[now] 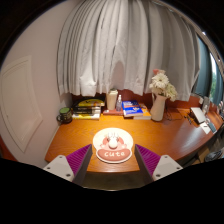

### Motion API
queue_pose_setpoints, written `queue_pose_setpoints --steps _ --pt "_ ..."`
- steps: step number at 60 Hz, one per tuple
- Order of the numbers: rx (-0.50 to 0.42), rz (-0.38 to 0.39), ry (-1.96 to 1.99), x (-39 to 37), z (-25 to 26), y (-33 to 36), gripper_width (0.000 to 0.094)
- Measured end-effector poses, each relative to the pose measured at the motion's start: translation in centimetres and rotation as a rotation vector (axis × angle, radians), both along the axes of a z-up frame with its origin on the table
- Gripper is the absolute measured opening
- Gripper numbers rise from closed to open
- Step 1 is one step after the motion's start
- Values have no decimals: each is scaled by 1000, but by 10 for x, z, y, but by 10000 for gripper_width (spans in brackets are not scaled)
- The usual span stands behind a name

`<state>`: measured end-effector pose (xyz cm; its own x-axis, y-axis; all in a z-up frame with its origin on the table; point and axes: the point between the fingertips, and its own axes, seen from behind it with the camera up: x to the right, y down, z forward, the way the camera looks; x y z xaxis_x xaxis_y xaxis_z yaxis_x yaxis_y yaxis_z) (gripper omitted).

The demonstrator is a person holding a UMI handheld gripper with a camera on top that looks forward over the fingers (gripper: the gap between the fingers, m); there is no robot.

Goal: Arrange mouse

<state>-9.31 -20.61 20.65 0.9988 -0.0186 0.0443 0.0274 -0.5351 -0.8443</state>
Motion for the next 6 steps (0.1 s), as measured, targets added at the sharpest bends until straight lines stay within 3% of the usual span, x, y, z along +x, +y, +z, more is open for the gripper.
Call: queue_pose_setpoints --steps 6 --pt "2 -1 5 -5 2 -7 854"
